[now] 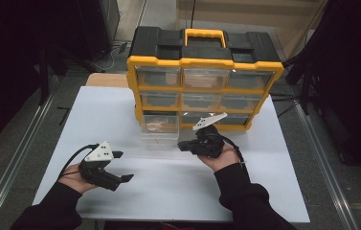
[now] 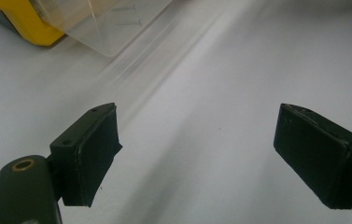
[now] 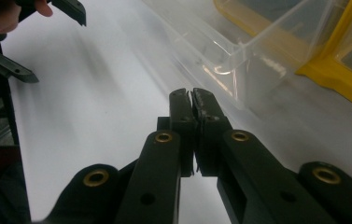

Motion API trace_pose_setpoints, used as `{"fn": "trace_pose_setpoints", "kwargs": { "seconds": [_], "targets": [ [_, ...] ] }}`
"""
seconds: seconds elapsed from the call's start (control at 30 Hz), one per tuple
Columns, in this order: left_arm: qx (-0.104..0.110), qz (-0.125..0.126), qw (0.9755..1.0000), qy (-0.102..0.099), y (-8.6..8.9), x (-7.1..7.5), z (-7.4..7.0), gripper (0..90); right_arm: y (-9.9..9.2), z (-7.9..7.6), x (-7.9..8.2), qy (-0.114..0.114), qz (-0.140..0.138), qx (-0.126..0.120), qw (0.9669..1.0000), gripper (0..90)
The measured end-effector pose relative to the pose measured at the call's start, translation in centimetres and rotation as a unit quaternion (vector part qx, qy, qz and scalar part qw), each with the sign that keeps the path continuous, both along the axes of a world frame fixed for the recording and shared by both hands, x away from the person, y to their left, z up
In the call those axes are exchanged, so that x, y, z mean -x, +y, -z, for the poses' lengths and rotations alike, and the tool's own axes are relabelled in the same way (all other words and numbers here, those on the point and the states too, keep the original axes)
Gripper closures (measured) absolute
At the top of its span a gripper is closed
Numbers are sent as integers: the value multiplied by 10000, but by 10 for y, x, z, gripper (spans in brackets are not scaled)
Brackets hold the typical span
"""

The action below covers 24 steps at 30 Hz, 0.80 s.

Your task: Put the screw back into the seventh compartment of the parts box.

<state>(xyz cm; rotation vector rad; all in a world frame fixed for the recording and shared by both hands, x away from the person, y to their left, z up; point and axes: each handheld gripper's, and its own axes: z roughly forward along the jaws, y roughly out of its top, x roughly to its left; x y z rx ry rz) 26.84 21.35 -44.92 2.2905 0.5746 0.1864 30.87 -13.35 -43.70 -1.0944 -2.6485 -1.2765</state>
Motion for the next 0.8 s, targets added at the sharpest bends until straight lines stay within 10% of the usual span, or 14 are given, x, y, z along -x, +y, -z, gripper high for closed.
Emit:
{"fn": "trace_pose_setpoints", "kwargs": {
  "seconds": [0.8],
  "targets": [
    [-69, -1, 10000, 38, -1, 0, 0, 140, 3, -40, -5, -171, 67, -97, 9998, 894]
  ]
}}
